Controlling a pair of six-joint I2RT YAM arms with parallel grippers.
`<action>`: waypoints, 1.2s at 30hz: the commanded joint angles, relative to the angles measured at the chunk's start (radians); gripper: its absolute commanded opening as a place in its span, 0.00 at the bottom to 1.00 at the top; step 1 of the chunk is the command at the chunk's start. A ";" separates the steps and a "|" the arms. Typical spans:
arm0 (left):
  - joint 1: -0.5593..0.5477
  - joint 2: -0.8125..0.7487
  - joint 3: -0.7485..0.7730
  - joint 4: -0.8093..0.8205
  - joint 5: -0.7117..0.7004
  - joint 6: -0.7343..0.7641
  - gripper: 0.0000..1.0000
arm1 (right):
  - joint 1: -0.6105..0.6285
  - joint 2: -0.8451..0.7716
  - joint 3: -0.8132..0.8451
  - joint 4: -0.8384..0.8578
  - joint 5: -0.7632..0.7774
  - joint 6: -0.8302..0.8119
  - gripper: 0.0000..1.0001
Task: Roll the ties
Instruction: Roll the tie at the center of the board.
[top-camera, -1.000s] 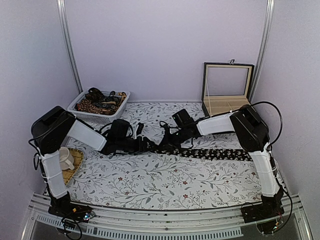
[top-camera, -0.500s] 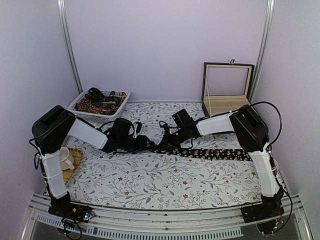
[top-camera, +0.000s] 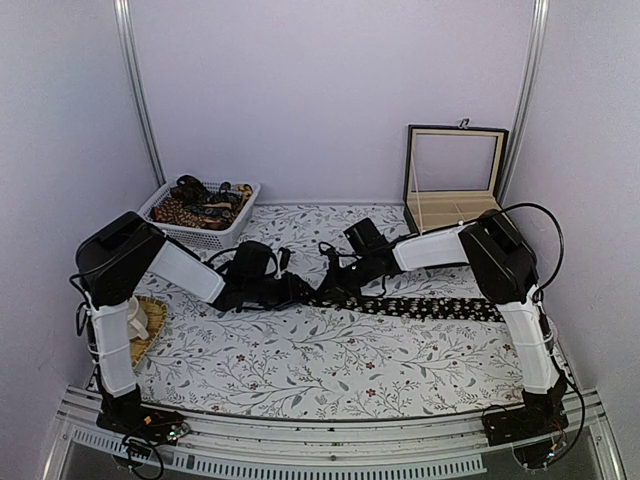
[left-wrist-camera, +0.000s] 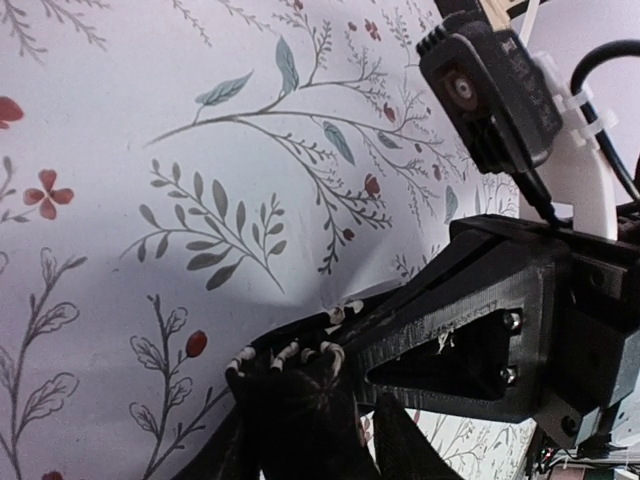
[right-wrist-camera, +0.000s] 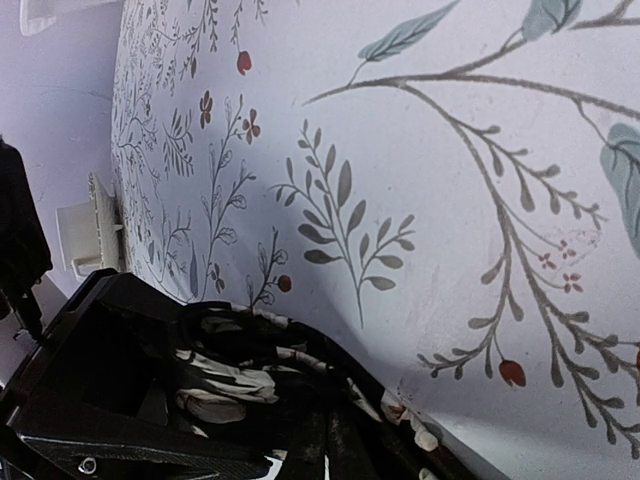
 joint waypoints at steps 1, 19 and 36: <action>-0.026 0.017 -0.014 -0.091 -0.042 -0.028 0.34 | 0.011 0.091 -0.019 -0.049 0.051 -0.011 0.00; -0.120 -0.030 0.205 -0.533 -0.436 0.245 0.00 | -0.065 -0.164 -0.208 0.048 -0.018 -0.004 0.39; -0.328 0.277 0.736 -1.129 -1.070 0.478 0.00 | -0.254 -0.534 -0.593 0.076 -0.011 -0.085 0.48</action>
